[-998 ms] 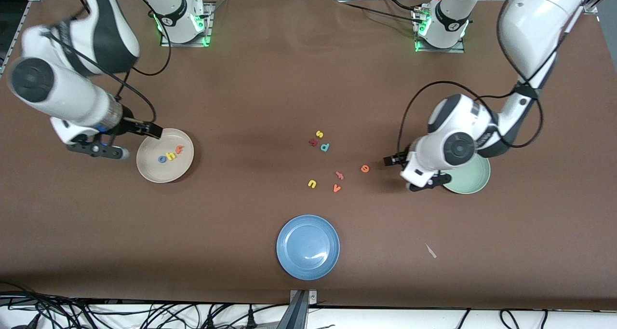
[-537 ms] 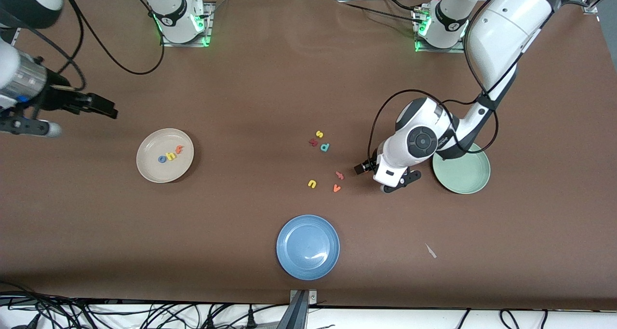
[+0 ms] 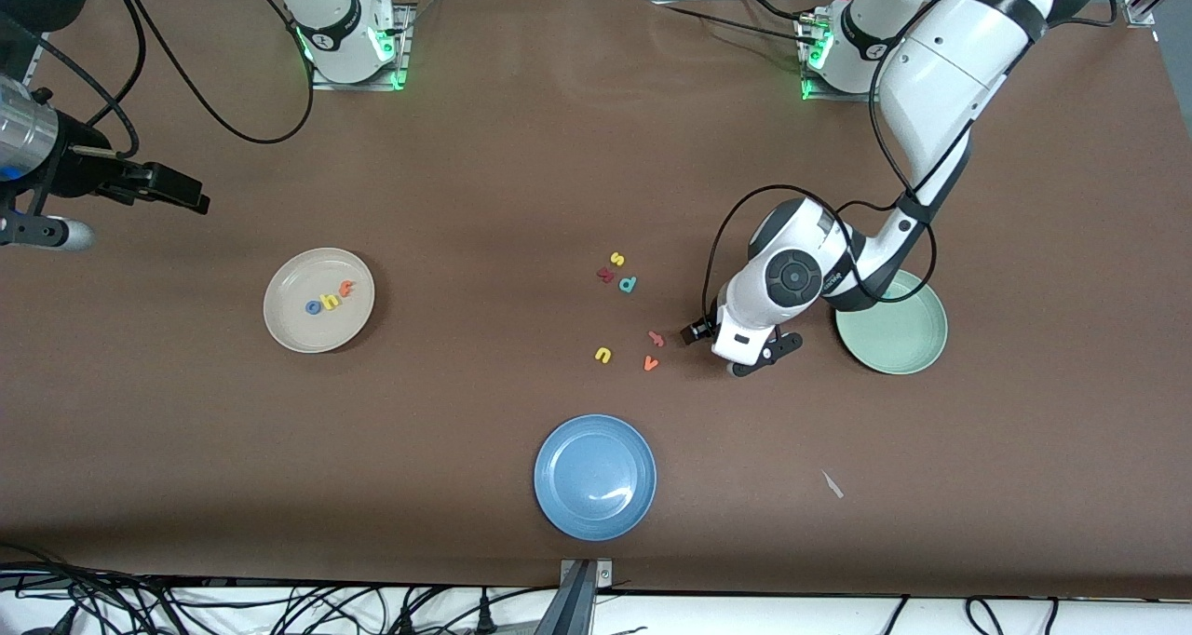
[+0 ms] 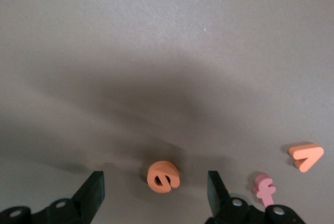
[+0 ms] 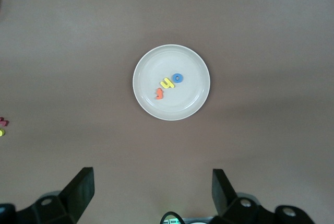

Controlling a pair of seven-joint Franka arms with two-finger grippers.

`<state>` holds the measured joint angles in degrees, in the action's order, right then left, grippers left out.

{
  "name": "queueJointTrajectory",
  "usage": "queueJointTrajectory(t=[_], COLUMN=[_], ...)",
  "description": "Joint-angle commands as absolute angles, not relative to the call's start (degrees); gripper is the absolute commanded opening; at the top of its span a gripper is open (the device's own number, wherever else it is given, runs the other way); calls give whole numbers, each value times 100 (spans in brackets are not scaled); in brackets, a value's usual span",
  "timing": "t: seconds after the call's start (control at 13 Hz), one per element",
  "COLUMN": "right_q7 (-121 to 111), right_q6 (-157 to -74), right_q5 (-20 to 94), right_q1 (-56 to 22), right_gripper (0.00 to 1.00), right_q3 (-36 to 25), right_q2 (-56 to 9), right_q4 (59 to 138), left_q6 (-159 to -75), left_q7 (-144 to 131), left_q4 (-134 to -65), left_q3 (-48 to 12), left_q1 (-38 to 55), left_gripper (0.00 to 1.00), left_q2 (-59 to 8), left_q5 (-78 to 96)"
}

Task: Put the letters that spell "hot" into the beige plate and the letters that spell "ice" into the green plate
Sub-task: 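Grasp the orange e with the left gripper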

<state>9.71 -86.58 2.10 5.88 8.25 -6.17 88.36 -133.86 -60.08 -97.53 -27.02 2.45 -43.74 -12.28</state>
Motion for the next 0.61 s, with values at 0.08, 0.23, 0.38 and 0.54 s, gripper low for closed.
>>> queueJointTrajectory(t=[0.08,0.23,0.38,0.54], right_q7=[949,949,949,949], right_q6=[-8639,-8701,-8719,-8736], right_q5=[343,334,325,325], right_q1=[527,519,527,519], right_gripper=[100,100,100,100], right_q3=[738,747,747,738], right_q2=[-817,-879,-949,-949], right_q4=[8719,8719,8719,8710], left_q6=[-13368,-13368,-13368,-13368], left_q7=[-6091,-6091,-6091,-6082], left_q4=[-9598,-9598,-9598,-9598], left_q3=[-2619,-2619,-2619,-2619], left_q1=[439,483,483,475], left_gripper=[77,73,64,56], left_q2=[-4482,-4491,-4535,-4561], left_q5=[-1406,-1433,-1476,-1529])
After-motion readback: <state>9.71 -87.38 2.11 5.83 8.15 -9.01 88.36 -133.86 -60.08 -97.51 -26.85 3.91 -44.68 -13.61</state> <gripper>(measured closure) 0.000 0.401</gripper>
